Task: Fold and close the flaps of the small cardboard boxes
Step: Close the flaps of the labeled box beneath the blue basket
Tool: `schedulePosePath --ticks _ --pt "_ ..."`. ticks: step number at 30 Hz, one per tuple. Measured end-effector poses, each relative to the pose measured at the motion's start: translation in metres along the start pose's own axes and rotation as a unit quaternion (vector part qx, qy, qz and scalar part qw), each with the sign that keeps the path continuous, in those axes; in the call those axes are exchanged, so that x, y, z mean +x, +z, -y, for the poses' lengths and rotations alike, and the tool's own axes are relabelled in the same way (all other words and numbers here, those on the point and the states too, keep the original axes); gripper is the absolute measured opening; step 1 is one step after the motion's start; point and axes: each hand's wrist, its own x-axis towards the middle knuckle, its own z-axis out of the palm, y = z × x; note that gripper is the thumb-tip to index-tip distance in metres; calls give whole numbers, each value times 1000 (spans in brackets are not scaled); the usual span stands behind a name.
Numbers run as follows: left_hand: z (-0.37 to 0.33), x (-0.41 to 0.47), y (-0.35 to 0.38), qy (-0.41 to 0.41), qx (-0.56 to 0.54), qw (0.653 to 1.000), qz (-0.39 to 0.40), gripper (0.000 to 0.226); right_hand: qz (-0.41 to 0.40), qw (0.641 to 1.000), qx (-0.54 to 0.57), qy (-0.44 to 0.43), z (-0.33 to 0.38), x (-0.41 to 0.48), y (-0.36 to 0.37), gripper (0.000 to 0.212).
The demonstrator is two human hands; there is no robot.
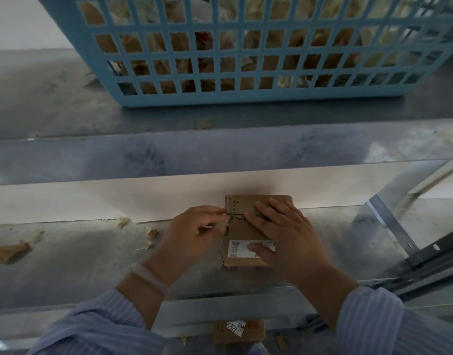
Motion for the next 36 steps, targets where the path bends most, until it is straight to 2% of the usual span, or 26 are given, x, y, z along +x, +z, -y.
schedulePosePath --ticks 3,4,7,10,13,15,18,20,23,24,26,27,29,30,31,33,35,36 --pt "-1 -5 -3 -51 -154 986 31 18 -3 1000 1 3 0 0 1 59" --pt "0 -6 -3 -62 -163 984 34 18 -3 1000 5 4 0 0 1 59" --pt "0 -7 2 -42 -42 998 0 21 3 1000 7 4 0 0 0 60" --pt "-6 -3 4 -6 49 998 -34 9 12 1000 -1 3 1 0 -2 60" --pt "-7 2 9 5 82 996 -45 5 10 1000 16 2 1 -2 -3 59" --pt "-9 5 14 -56 28 994 -85 11 9 1000 22 -3 2 -5 -5 58" --pt "-15 11 15 -198 -128 960 -148 13 3 1000 25 -18 5 -10 -6 58" --pt "-13 13 13 -157 -82 972 -156 14 8 1000 24 -12 6 -12 -6 58" --pt "-10 7 10 11 57 991 -117 4 8 1000 23 -8 7 -11 -6 58" --pt "-10 2 9 41 83 992 -91 12 8 1000 25 -6 7 -11 -6 58" --pt "-7 -5 10 50 71 994 -69 28 16 1000 25 -4 7 -12 -6 59" --pt "-5 -7 10 40 54 995 -72 28 25 999 25 -7 7 -12 -7 59" --pt "-2 -6 12 -3 19 997 -71 8 33 999 29 -16 8 -12 -7 60" --pt "-2 -4 12 -32 3 997 -69 7 34 999 37 -21 8 -13 -8 60" --pt "-4 -2 12 -54 -2 997 -62 15 33 998 54 -21 8 -13 -9 60" --pt "-10 4 12 -13 65 997 -39 35 24 987 158 9 5 -15 -15 60" --pt "-20 11 16 71 141 987 20 53 16 964 259 54 0 -17 -20 60" --pt "-25 13 19 91 149 983 54 55 -4 955 291 61 -2 -19 -21 58"
